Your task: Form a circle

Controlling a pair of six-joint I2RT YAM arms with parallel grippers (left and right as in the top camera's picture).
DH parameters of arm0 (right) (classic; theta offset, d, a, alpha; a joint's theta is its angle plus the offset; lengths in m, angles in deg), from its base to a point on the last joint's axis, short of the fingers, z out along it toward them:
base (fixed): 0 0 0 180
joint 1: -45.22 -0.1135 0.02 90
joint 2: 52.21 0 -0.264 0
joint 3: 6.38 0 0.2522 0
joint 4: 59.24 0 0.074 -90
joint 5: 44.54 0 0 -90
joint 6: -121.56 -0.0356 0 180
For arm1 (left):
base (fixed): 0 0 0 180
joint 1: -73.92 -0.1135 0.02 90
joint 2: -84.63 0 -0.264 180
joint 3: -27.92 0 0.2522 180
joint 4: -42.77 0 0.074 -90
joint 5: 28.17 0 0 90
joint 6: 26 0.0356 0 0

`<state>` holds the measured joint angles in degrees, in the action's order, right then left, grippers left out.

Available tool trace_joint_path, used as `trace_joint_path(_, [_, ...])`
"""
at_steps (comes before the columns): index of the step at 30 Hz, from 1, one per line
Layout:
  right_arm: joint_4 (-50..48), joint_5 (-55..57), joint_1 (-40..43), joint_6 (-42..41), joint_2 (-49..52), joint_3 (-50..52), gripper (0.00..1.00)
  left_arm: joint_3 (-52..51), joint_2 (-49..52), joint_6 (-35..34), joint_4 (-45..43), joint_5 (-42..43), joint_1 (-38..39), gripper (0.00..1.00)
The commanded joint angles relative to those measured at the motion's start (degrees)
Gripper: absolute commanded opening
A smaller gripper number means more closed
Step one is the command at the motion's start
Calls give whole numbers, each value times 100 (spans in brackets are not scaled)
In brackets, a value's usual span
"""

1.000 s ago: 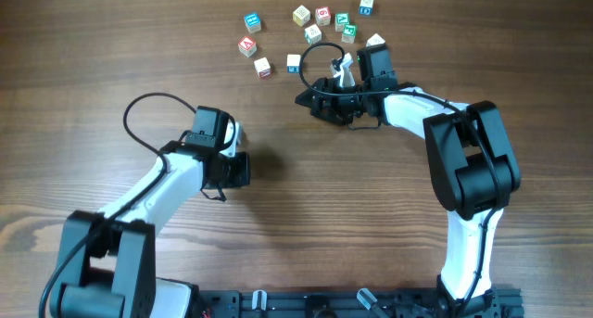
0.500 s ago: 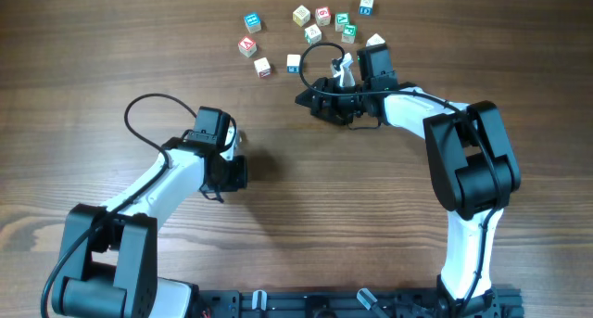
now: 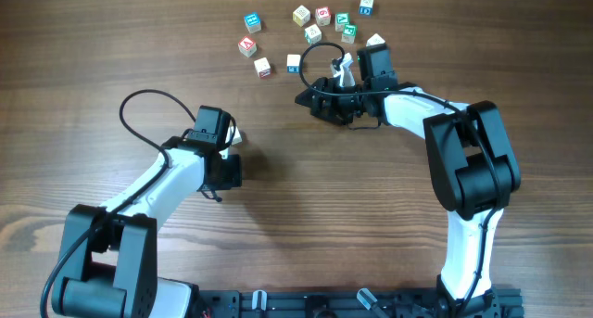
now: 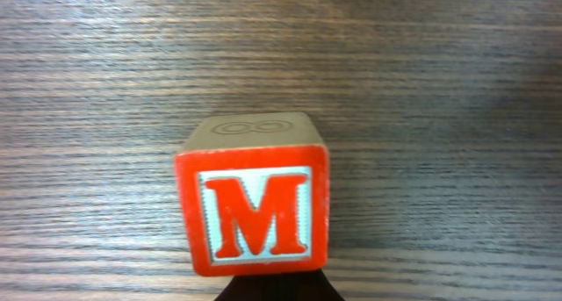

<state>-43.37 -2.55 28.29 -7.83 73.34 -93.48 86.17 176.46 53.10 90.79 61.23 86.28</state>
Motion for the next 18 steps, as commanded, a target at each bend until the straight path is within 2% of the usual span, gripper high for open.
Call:
trace_joint_path(1, [118,820,39,35,247,162,68,-136,173,-50,-116,-468,-33,5])
trace_joint_path(11, [118,820,39,35,247,162,69,-136,173,-157,-444,-442,-33,5])
trace_joint_path(18, [116,820,39,37,247,162,69,-136,173,-157,-55,-446,-33,4])
